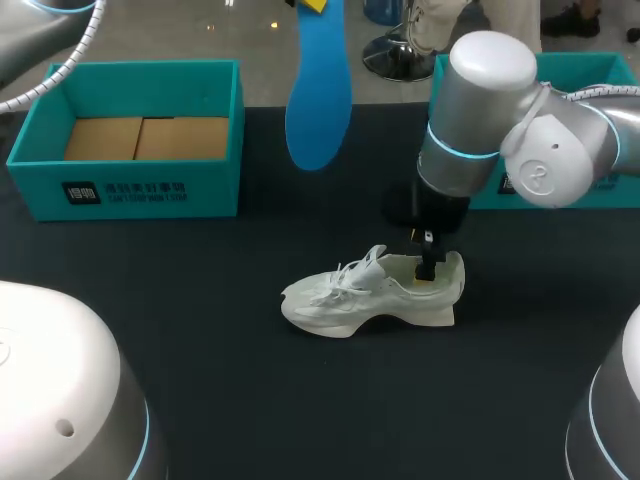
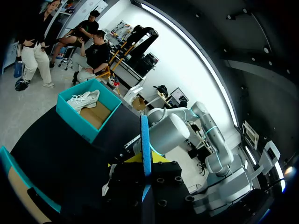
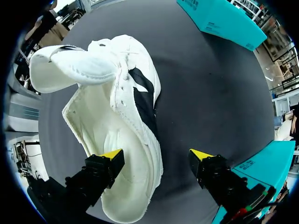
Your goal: Take the shoe out of the shoebox, open the shoe tongue, remove and reinsert the insole, then place the shoe into the shoebox
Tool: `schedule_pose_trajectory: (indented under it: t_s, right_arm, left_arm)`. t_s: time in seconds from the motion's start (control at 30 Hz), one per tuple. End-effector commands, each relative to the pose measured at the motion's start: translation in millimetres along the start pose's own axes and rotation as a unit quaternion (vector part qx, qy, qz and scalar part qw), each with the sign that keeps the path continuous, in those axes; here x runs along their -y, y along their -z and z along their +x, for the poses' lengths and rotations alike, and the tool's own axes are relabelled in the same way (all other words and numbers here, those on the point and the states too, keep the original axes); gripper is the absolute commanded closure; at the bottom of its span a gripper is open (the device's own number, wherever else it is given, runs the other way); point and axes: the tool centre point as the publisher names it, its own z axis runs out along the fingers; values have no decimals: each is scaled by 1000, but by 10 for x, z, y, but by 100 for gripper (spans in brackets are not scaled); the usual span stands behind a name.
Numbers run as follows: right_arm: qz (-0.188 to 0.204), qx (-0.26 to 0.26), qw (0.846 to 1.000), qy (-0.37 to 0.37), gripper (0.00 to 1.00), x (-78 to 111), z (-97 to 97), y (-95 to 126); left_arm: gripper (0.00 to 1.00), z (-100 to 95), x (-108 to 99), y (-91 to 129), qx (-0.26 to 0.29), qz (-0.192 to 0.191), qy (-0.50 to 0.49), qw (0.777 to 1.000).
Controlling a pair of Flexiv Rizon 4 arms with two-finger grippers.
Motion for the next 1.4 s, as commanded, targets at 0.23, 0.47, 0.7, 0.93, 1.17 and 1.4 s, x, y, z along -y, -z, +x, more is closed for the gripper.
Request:
schedule_pose_trajectory:
  t_s: [0.23,0.47,0.7,0.93,1.17,1.4]
  right_arm:
    - [3,-18,1000,-3,100,37,38,-133]
    - [0,-19,1000,-3,100,44,78,-111]
    - [-7,-25,1000,2,100,24,87,92]
    - [-3,-14,1000,9,100,17,56,555]
    - [-4,8,1000,7,100,85,12,947]
    - [-7,8,1000,13,100,47,-9,999]
  left_arm:
    - [100,-6,0,6,-1,-1,0,1000]
    - [100,-6,0,6,-1,-1,0,1000]
    - [100,-6,0,6,-1,-1,0,1000]
    - [100,-6,0,6,-1,-1,0,1000]
    - [100,-6,0,6,-1,-1,0,1000]
    - [100,-6,0,6,-1,-1,0,1000]
